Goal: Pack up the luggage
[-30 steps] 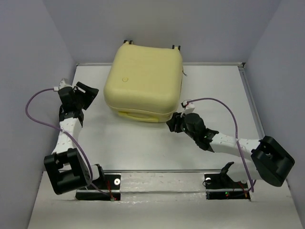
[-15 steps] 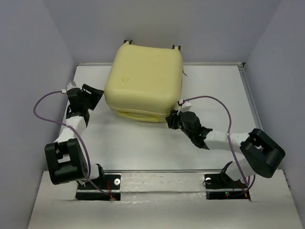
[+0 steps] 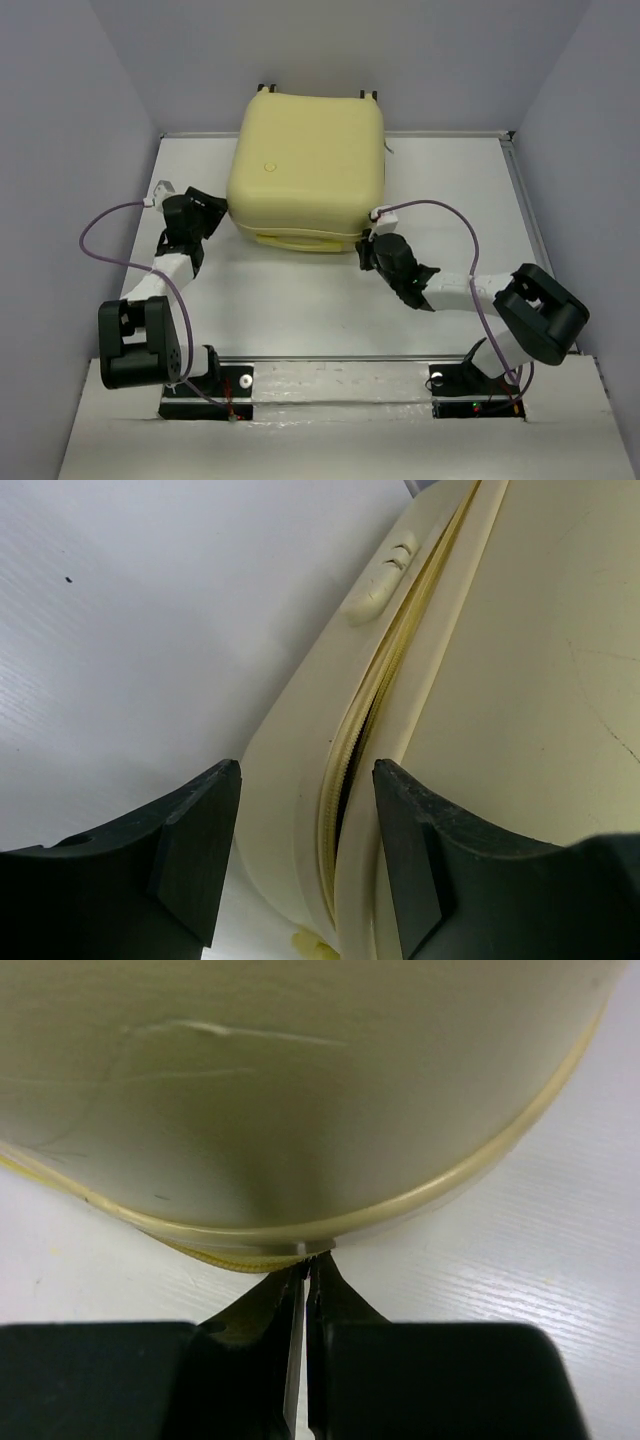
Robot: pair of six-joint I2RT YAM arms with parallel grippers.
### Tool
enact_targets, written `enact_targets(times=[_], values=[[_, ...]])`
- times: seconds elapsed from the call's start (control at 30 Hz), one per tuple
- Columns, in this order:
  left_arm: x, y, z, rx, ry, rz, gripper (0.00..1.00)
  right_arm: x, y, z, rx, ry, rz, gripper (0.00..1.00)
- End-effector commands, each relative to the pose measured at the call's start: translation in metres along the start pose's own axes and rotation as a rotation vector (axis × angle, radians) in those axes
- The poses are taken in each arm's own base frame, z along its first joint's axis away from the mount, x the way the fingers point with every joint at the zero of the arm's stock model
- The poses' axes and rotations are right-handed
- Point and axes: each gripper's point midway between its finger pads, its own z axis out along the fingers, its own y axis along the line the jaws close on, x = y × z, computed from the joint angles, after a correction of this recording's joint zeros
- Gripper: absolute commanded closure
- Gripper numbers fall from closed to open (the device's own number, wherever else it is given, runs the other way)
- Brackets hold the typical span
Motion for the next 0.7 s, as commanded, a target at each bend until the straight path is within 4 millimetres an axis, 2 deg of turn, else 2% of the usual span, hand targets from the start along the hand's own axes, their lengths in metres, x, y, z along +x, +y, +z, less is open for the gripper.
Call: enact_targets(times=[0.0,0.03,0.07,0.13,0.17,0.2,0.3,0.33,0.37,0.43,0.47,0.5,0.53,0.6,0.63,0.67], values=[[0.056,-0.058,-0.027,0.232,0.15,0.049,0.33,-0.033,0.106,-0.01,-0.25,-0.038,-0.059,0.93],[0.062,-0.062,-0.031,0.246,0.161,0.049,0.34,-0.019,0.134,-0.02,-0.307,0.001,-0.089,0.93],[0.066,-0.061,-0.034,0.25,0.166,0.046,0.34,-0.006,0.145,-0.025,-0.318,0.047,-0.113,0.93],[0.067,-0.068,-0.042,0.284,0.16,0.04,0.34,0.003,0.175,-0.024,-0.352,0.079,-0.134,0.93],[0.07,-0.069,-0.046,0.294,0.17,0.04,0.34,0.021,0.196,-0.035,-0.391,0.127,-0.169,0.93],[0.068,-0.073,-0.051,0.312,0.161,0.043,0.34,0.027,0.208,-0.031,-0.384,0.131,-0.19,0.93],[0.067,-0.071,-0.058,0.317,0.154,0.058,0.34,0.043,0.212,-0.033,-0.365,0.163,-0.203,0.93],[0.068,-0.071,-0.059,0.319,0.155,0.057,0.34,0.044,0.199,-0.034,-0.337,0.163,-0.193,0.93],[0.072,-0.069,-0.06,0.318,0.168,0.057,0.34,0.036,0.18,-0.026,-0.297,0.155,-0.163,0.93],[0.077,-0.067,-0.061,0.318,0.18,0.066,0.34,0.023,0.147,-0.03,-0.288,0.153,-0.1,0.93],[0.082,-0.063,-0.061,0.313,0.19,0.073,0.35,0.013,0.143,-0.032,-0.337,0.141,-0.054,0.93],[0.083,-0.062,-0.062,0.315,0.19,0.079,0.35,-0.001,0.112,-0.024,-0.288,0.118,-0.001,0.93],[0.083,-0.06,-0.063,0.313,0.185,0.087,0.36,-0.008,0.096,-0.033,-0.281,0.1,0.02,0.93],[0.085,-0.055,-0.065,0.305,0.178,0.102,0.37,-0.022,0.069,-0.035,-0.247,0.076,0.047,0.93],[0.085,-0.054,-0.066,0.304,0.176,0.105,0.37,-0.022,0.07,-0.041,-0.267,0.078,0.049,0.93],[0.089,-0.051,-0.066,0.298,0.182,0.11,0.37,-0.029,0.059,-0.045,-0.252,0.065,0.062,0.93]])
